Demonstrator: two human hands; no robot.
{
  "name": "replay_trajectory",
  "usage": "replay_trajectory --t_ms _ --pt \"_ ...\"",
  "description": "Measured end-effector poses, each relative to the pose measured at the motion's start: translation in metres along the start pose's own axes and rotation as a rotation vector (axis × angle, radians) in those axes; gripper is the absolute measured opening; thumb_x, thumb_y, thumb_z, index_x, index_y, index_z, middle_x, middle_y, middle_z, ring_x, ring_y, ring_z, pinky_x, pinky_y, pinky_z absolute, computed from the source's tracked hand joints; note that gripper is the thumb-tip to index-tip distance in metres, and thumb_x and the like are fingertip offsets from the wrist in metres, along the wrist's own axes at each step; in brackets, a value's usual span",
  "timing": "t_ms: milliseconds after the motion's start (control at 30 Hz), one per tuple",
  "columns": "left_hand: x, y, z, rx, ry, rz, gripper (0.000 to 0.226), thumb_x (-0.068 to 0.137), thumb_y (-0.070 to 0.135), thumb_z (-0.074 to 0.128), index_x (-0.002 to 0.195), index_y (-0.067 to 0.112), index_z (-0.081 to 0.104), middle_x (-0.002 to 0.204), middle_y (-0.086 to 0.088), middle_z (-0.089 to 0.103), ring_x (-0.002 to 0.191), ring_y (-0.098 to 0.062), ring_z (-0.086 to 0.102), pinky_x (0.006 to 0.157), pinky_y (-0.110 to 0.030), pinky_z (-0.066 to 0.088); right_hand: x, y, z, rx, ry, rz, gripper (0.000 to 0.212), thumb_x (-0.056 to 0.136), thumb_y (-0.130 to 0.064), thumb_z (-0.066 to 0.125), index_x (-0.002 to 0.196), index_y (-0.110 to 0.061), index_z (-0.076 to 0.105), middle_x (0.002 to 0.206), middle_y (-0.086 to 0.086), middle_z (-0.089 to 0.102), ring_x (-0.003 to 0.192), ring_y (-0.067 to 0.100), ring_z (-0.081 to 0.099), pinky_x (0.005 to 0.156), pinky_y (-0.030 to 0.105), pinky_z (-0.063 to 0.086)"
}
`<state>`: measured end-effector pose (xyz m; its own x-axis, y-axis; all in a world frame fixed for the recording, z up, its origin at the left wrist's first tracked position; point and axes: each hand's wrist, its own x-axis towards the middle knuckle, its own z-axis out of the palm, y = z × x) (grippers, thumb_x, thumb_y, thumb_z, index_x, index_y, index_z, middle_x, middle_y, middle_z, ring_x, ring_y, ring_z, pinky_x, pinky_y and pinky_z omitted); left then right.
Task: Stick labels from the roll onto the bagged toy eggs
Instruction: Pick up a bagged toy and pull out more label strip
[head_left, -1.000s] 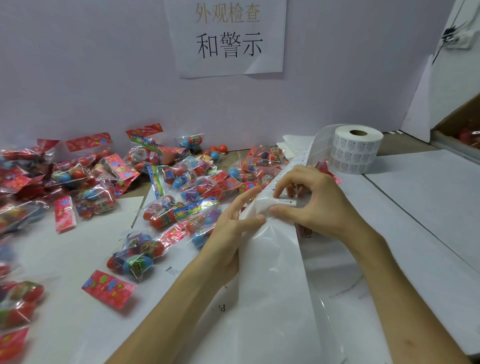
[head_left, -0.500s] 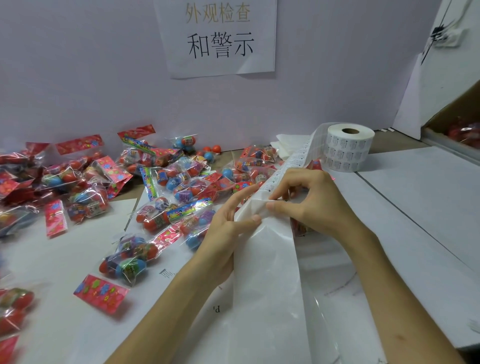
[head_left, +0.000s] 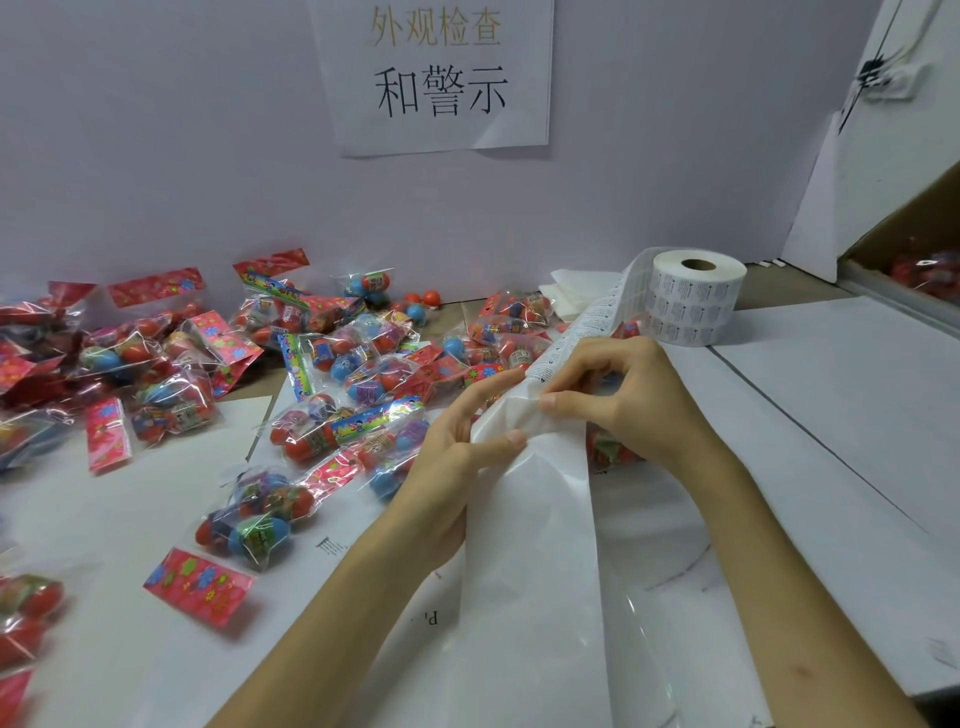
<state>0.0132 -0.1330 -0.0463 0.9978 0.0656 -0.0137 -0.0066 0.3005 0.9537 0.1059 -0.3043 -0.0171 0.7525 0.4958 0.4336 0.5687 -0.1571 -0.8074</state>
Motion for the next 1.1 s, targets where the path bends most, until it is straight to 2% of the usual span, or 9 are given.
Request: replay_trajectory --t_ms 133,333,433,567,700,767,833,933,1100 --pt "-0.001 0.002 0.001 -0.008 -0.021 -0.024 0.056 0.091 -0.002 0.067 0.12 0.045 0.072 0.145 0.004 0.055 0.127 -0.029 0.062 0.094 -0.045 0.061 0.001 0.0 0.0 0.027 0.004 0.022 0.008 0.076 -0.005 0.085 0.077 -0.01 0.08 0.076 0.005 0.074 0.08 0.032 0.066 0.078 0.046 0.055" --pt "-0.005 -0.001 0.002 0.039 -0.054 -0.019 0.054 0.092 -0.009 0.061 0.12 0.036 0.074 0.12 0.018 0.071 0.107 -0.014 0.073 0.076 -0.031 0.062 0.006 0.006 -0.007 0.081 0.251 0.027 0.017 0.084 -0.004 0.078 0.076 -0.018 0.075 0.074 0.002 0.073 0.07 0.011 0.063 0.069 0.028 0.053" --pt "-0.009 0.001 0.004 0.105 -0.244 -0.085 0.042 0.099 0.007 0.064 0.133 0.032 0.068 0.137 0.018 0.063 0.107 -0.007 0.072 0.076 -0.025 0.059 0.008 0.013 -0.014 0.095 0.501 -0.003 0.012 0.087 -0.02 0.078 0.079 -0.028 0.073 0.073 -0.002 0.07 0.069 0.014 0.059 0.067 0.028 0.049" --pt "-0.015 0.009 -0.002 0.43 -0.542 -0.187 0.04 0.099 0.048 0.057 0.139 0.054 0.056 0.136 0.029 0.06 0.063 -0.001 0.049 0.065 -0.015 0.052 0.009 0.019 -0.016 0.11 0.627 -0.029 0.013 0.089 -0.03 0.077 0.09 -0.019 0.071 0.055 -0.004 0.051 0.054 0.012 0.046 0.056 0.022 0.039" --pt "-0.019 0.024 -0.015 0.521 -0.671 -0.249 0.045 0.098 0.056 0.043 0.141 0.048 0.057 0.144 0.031 0.055 0.078 -0.002 0.066 0.083 -0.032 0.061 0.009 0.017 -0.016 0.105 0.605 -0.034 0.017 0.085 -0.028 0.08 0.098 -0.022 0.07 0.061 -0.011 0.061 0.055 0.01 0.054 0.058 0.027 0.047" --pt "-0.017 0.027 -0.023 0.587 -0.731 -0.301 0.05 0.102 0.057 0.039 0.146 0.042 0.055 0.12 0.016 0.074 0.092 -0.018 0.071 0.09 -0.041 0.058 0.009 0.016 -0.016 0.095 0.598 -0.041 0.023 0.082 -0.026 0.082 0.101 -0.022 0.07 0.069 -0.015 0.064 0.059 0.011 0.06 0.059 0.03 0.053" --pt "-0.017 0.027 -0.024 0.611 -0.887 -0.388 0.051 0.106 0.054 0.036 0.152 0.036 0.049 0.072 -0.003 0.073 0.054 -0.017 0.06 0.057 -0.026 0.055 0.009 0.016 -0.017 0.103 0.565 -0.043 0.029 0.08 -0.022 0.083 0.105 -0.022 0.069 0.075 -0.015 0.067 0.063 0.012 0.066 0.062 0.027 0.056" --pt "-0.015 0.025 -0.021 0.568 -1.056 -0.346 0.046 0.111 0.038 0.037 0.151 0.024 0.053 0.059 -0.012 0.063 0.04 -0.016 0.047 0.046 -0.018 0.045 0.009 0.015 -0.016 0.153 0.479 -0.025 0.038 0.08 -0.009 0.083 0.111 -0.023 0.067 0.086 -0.005 0.07 0.075 0.015 0.069 0.072 0.034 0.061" --pt "-0.008 0.021 -0.02 0.312 -0.408 -0.013 0.027 0.1 0.041 0.062 0.116 0.025 0.077 0.055 -0.002 0.056 0.045 -0.012 0.057 0.053 -0.036 0.034 0.005 0.008 -0.006 0.269 0.172 -0.032 0.059 0.078 0.006 0.074 0.13 -0.017 0.059 0.086 0.001 0.068 0.076 0.013 0.068 0.075 0.027 0.055"
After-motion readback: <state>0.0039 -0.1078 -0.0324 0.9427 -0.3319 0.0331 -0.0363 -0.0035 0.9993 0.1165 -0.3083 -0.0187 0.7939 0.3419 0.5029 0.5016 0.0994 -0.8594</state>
